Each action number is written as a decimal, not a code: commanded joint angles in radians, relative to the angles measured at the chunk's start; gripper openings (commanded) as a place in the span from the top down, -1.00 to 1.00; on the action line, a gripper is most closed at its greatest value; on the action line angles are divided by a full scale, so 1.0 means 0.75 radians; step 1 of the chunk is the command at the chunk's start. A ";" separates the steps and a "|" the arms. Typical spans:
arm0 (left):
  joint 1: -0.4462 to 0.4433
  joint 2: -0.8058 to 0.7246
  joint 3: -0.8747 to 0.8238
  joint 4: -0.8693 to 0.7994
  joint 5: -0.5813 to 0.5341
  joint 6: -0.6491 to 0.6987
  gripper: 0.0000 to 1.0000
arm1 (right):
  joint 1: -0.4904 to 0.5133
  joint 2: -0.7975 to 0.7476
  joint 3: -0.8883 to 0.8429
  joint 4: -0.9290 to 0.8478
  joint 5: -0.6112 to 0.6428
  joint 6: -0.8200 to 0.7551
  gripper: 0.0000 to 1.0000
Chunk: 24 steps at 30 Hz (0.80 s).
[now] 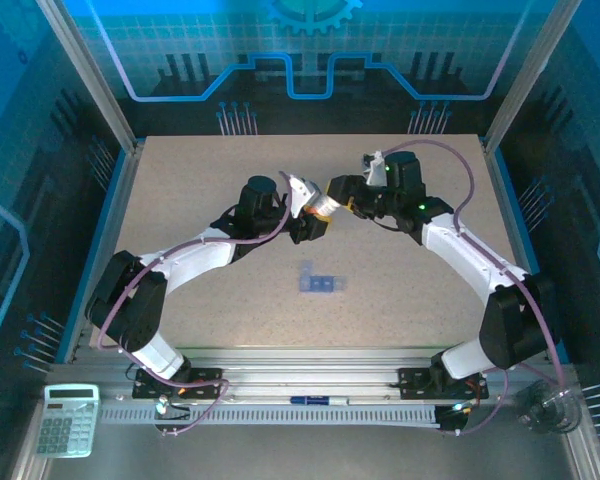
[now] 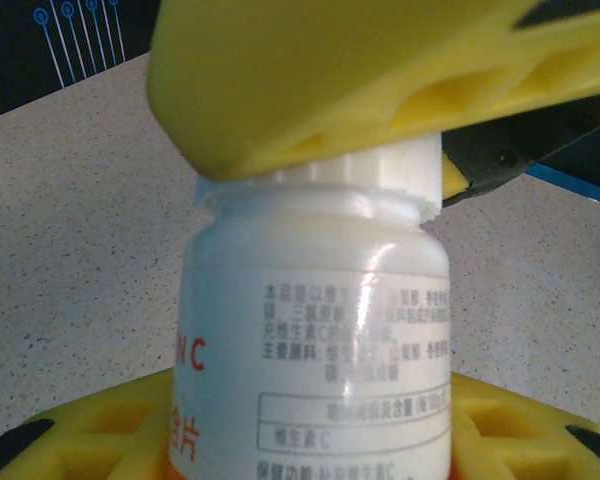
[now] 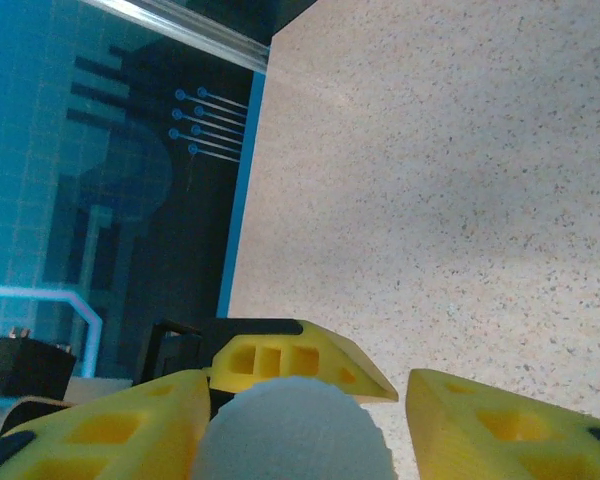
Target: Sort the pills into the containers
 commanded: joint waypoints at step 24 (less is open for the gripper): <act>0.077 -0.050 0.037 0.069 0.205 -0.193 1.00 | -0.149 -0.151 -0.073 0.238 -0.320 -0.267 -0.65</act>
